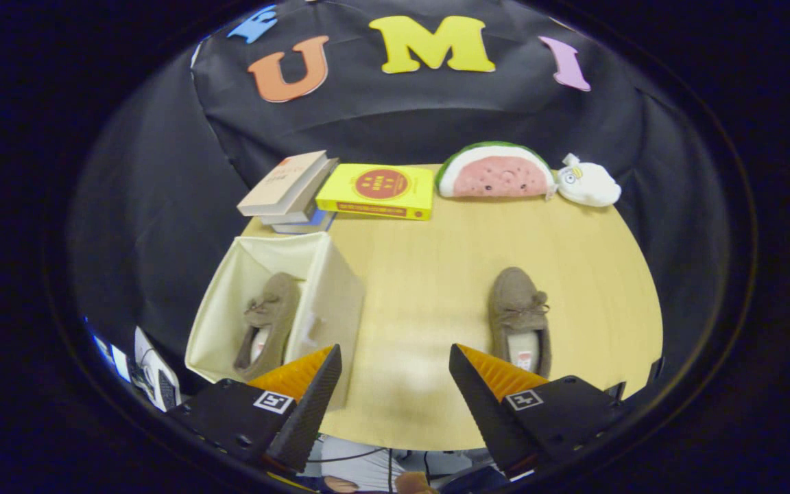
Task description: Open the storage box then place both shoes into the box .Put the left shoe in first, then the right shoe, with the right side of both shoes facing outward in a uniform manner.
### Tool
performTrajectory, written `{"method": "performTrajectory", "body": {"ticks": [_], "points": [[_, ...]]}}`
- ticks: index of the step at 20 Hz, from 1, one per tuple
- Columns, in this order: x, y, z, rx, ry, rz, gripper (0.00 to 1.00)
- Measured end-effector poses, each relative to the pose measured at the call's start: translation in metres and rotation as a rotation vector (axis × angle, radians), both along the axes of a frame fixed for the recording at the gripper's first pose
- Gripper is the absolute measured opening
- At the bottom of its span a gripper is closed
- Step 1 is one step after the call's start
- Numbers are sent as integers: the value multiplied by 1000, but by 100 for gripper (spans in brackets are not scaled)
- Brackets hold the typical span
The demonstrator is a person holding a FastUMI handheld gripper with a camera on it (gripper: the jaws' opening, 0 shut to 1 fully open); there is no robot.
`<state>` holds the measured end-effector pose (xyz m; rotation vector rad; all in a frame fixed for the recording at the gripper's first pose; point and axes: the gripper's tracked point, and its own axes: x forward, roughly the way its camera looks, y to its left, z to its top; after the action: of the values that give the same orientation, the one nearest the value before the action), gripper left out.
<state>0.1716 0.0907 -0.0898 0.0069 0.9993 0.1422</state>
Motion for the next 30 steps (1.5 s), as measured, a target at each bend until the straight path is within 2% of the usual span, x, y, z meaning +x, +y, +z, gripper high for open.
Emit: {"method": "performTrajectory", "body": {"ticks": [5, 8, 11, 15, 18, 21, 24, 26, 30], "points": [[20, -91, -33, 3, 45, -142, 96], [28, -133, -60, -80, 87, -156, 95], [31, -152, -82, -127, 128, -144, 95], [39, -171, -105, -188, 153, -152, 81], [44, -175, -116, -183, 171, -153, 36], [49, -173, -129, -178, 187, -124, 38], [50, -172, -132, -165, 176, -120, 4], [48, -170, -131, -156, 164, -116, 0], [42, -167, -118, -106, 159, -139, 0]]}}
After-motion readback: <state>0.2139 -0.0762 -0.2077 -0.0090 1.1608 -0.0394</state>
